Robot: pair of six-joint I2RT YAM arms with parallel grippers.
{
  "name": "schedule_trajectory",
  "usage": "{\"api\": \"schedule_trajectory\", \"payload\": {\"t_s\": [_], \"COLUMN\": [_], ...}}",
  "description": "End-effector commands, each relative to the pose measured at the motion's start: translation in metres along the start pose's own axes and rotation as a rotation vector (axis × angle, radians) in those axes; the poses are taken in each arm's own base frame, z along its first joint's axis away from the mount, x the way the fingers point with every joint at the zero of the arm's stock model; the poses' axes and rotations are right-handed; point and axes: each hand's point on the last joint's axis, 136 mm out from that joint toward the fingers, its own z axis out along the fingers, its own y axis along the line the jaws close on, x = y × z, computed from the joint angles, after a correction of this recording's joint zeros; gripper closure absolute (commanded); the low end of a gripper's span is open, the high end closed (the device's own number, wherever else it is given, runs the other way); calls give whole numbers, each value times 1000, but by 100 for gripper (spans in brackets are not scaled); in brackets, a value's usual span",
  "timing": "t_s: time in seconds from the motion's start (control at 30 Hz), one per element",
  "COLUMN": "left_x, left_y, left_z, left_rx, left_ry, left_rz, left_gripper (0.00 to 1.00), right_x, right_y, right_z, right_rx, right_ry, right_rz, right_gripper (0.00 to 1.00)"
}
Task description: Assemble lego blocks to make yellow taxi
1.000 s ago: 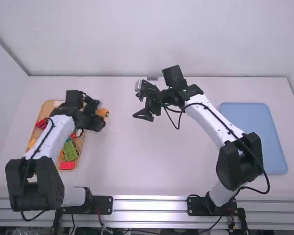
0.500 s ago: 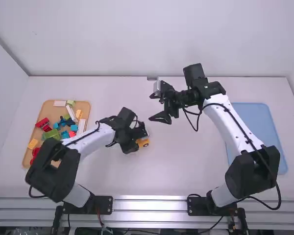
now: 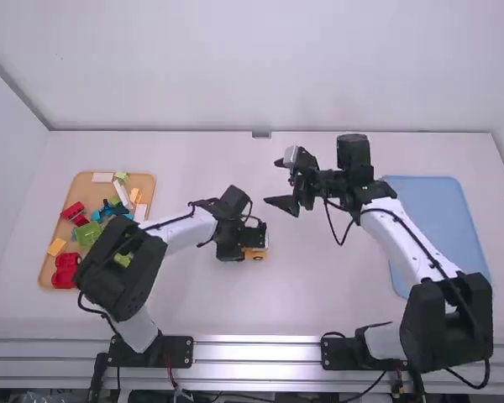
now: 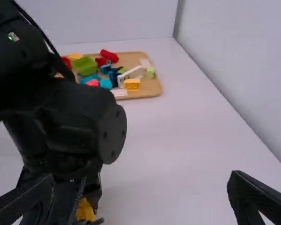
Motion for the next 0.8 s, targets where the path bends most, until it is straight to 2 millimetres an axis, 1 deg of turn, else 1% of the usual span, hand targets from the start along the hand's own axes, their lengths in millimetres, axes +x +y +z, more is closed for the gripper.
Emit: {"api": "schedule_trajectory", "payload": {"t_s": [0.0, 0.03, 0.07, 0.1, 0.13, 0.17, 0.3, 0.4, 0.43, 0.53, 0.6, 0.63, 0.7, 0.73, 0.77], "left_x": [-1, -1, -1, -1, -2, -1, 3, -2, -4, -3, 1, 2, 15, 27, 30], "left_y": [-2, -2, -1, -1, 0, 0, 3, 5, 6, 9, 18, 21, 36, 48, 52], "left_z": [2, 2, 2, 2, 2, 2, 1, -9, -21, -42, -66, -71, -93, -107, -112], "left_rx": [20, 18, 14, 14, 12, 13, -3, -2, 10, 21, 2, -7, -68, -120, -136], "left_ry": [-15, -16, -18, -18, -20, -18, 17, 3, -16, -33, -75, -86, -118, -137, -143], "left_rz": [67, 64, 65, 65, 65, 64, 63, 56, 40, 7, -41, -57, -170, -278, -311], "left_gripper": [64, 64, 60, 60, 53, 1, 1, 1, 1, 1, 1, 1, 1, 1, 1], "right_x": [-4, -4, -4, -4, -4, -5, -9, -15, -22, -34, -45, -47, -54, -57, -58], "right_y": [2, 2, 1, 1, 1, 1, 2, 3, 4, 7, 10, 11, 17, 20, 20], "right_z": [-1, -1, -2, -2, -2, -2, 0, 3, 6, 9, 11, 12, 16, 20, 22], "right_rx": [16, 15, 18, 18, 16, 16, 13, 11, 7, -7, -17, -21, -35, -42, -45], "right_ry": [0, -1, -2, -2, -5, -7, -18, -33, -46, -56, -54, -52, -37, -30, -29], "right_rz": [56, 55, 53, 53, 49, 46, 26, -4, -24, -54, -84, -91, -118, -135, -138], "right_gripper": [2, 1, 1, 1, 1, 1, 1, 2, 2, 1, 1, 2, 1, 1, 1]}}
